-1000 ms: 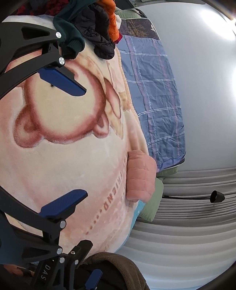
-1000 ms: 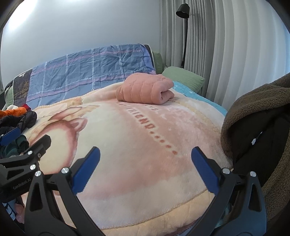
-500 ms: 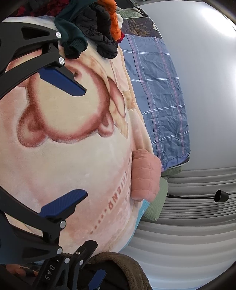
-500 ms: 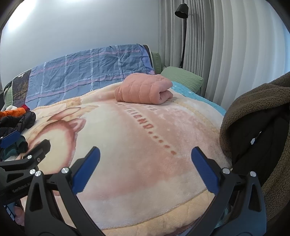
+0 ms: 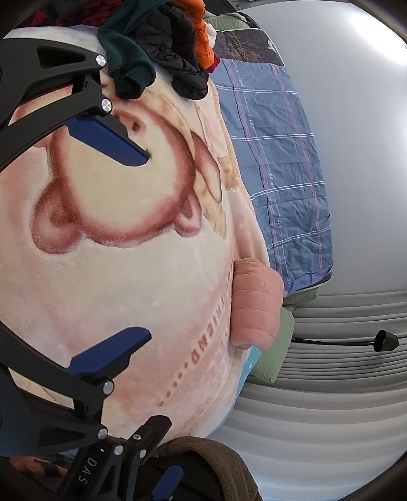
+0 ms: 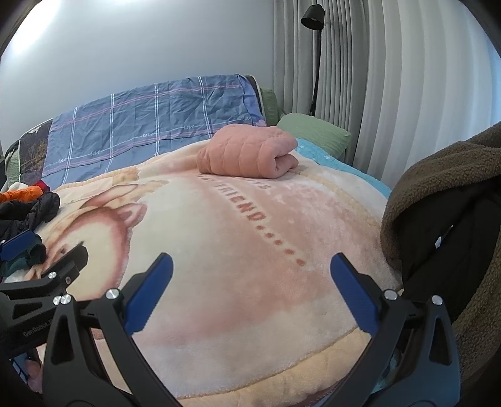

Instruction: Fold large clothes

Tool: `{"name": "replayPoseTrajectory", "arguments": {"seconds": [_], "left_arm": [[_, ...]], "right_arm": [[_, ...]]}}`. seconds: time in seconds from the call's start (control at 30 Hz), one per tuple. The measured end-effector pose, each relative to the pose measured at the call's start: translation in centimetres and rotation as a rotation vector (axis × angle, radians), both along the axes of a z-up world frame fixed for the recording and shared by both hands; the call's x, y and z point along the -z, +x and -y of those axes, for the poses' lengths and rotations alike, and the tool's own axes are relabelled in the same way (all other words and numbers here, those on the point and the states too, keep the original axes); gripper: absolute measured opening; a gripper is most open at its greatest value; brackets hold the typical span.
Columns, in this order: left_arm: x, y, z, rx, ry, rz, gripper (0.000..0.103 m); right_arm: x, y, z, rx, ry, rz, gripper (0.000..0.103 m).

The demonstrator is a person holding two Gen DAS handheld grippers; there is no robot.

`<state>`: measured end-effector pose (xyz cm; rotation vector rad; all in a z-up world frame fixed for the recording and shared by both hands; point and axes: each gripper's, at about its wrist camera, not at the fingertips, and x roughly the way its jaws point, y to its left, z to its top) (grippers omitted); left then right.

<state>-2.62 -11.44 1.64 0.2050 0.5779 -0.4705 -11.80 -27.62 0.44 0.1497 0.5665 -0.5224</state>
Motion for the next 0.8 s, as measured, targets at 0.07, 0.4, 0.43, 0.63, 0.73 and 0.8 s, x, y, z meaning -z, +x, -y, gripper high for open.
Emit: {"name": "replayPoseTrajectory", "arguments": {"seconds": [0.07,0.4,0.43,0.63,0.73,0.8], "left_arm": [[0.1,0.1,0.0,0.0,-0.001,-0.004,0.102],[0.6,0.4,0.2,-0.004,0.005,-0.01,0.102],[0.7,0.5,0.2,-0.005,0.006,-0.012,0.102],[1.1,1.0,0.3,-0.009,0.01,-0.024,0.102],[1.3,1.3,0.4,-0.01,0.013,-0.029,0.102],[1.5,1.4,0.4,-0.012,0.015,-0.031,0.102]], "right_arm": [[0.0,0.0,0.0,0.002,0.001,0.001,0.101],[0.3,0.5,0.2,0.002,0.0,-0.011,0.101],[0.4,0.6,0.2,0.001,0.0,-0.013,0.101],[0.7,1.2,0.1,-0.004,0.001,-0.026,0.101],[0.8,1.4,0.1,-0.003,-0.002,-0.028,0.101],[0.9,1.5,0.1,-0.001,0.0,-0.029,0.101]]}}
